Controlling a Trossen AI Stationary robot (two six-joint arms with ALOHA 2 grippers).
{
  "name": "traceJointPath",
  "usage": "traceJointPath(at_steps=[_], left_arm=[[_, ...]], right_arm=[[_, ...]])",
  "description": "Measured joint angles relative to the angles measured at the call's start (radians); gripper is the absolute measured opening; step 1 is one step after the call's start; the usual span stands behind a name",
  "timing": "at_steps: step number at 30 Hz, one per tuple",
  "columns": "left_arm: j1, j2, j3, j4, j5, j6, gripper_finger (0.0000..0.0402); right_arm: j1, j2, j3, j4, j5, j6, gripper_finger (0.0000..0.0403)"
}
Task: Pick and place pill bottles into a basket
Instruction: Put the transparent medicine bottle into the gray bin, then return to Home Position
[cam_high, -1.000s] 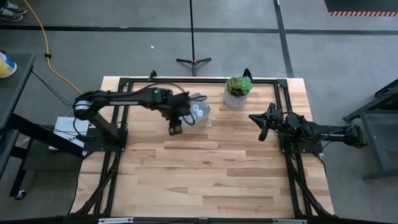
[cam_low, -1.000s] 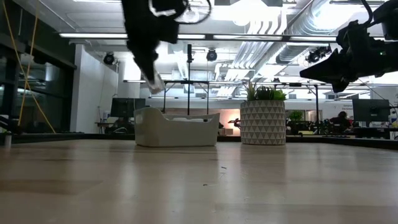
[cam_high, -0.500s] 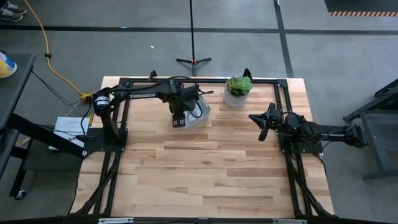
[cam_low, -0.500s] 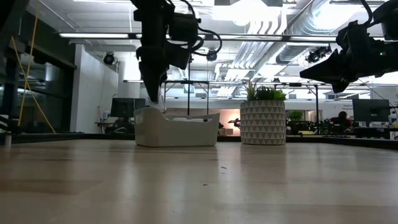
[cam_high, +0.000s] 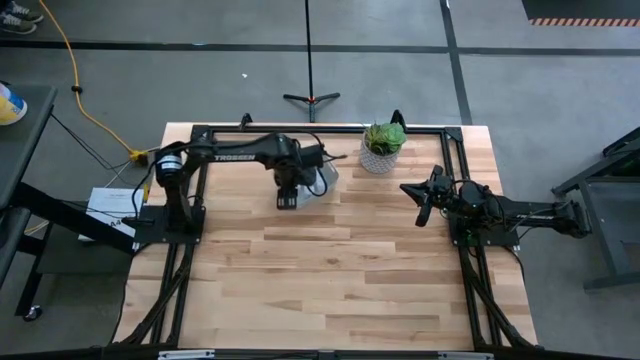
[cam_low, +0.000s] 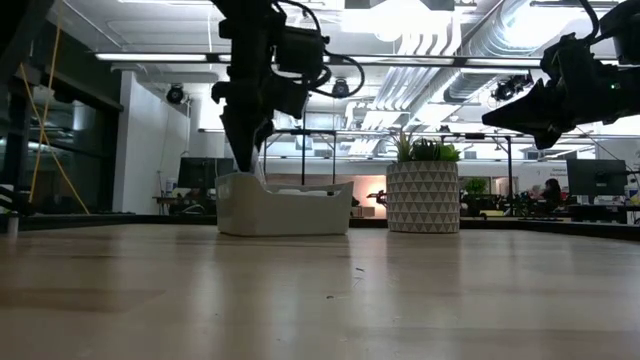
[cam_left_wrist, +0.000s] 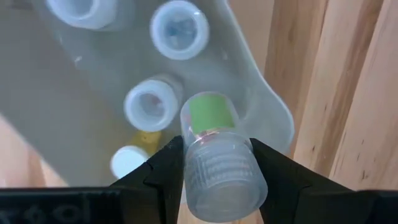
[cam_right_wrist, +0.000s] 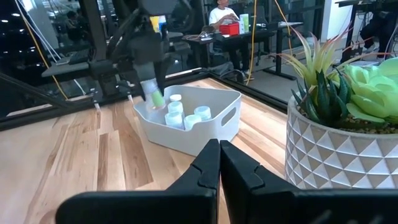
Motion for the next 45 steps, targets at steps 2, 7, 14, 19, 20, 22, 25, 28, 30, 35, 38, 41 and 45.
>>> traceJointPath(at_steps=[2,7,14,19,20,22,25,28,30,35,38,41,45], left_arm=[[-0.007,0.015,0.000,-0.007,0.004,0.000,0.0192],[-0.003,0.050,0.000,0.004,-0.005,0.006,0.0193],[-0.004,0.101,0.000,0.026,-0.008,0.071,0.0193],[-0.003,0.123,0.000,0.027,-0.007,0.069,0.0193],[-0.003,0.123,0.000,0.028,-0.007,0.070,0.0193],[-0.003,0.123,0.000,0.044,-0.006,0.075,0.0198],[-0.003,0.123,0.000,0.061,-0.005,0.090,0.0215],[-0.003,0.123,0.000,0.055,-0.005,0.090,0.0240],[-0.003,0.123,0.000,0.053,-0.005,0.090,0.0255],[-0.003,0.122,0.031,-0.005,-0.007,0.089,0.0277],[-0.003,0.121,0.091,-0.057,-0.007,0.074,0.0277],[-0.003,0.105,0.190,-0.103,-0.007,0.047,0.0264],[-0.003,0.041,0.309,-0.036,0.034,-0.036,0.0231]], right_arm=[[0.000,0.000,0.000,0.000,0.001,0.000,0.0001],[0.000,0.000,0.000,0.000,0.002,0.000,0.0002],[0.000,0.000,0.000,0.000,0.002,0.000,0.0001],[0.000,0.000,0.000,0.000,0.002,0.000,0.0002],[0.000,0.000,0.000,0.000,0.002,0.000,0.0002],[0.000,0.000,0.000,0.000,0.002,0.000,0.0001],[0.000,0.000,0.000,0.000,0.002,0.000,0.0002],[0.000,0.000,0.000,0.000,0.002,0.000,0.0002],[0.000,0.000,0.000,0.000,0.002,0.000,0.0001],[0.000,0.000,0.000,0.000,0.002,0.000,0.0001],[0.000,0.000,0.000,0.000,0.002,0.000,0.0001],[0.000,0.000,0.000,0.000,0.002,0.000,0.0002],[0.000,0.000,0.000,0.000,0.001,0.000,0.0002]])
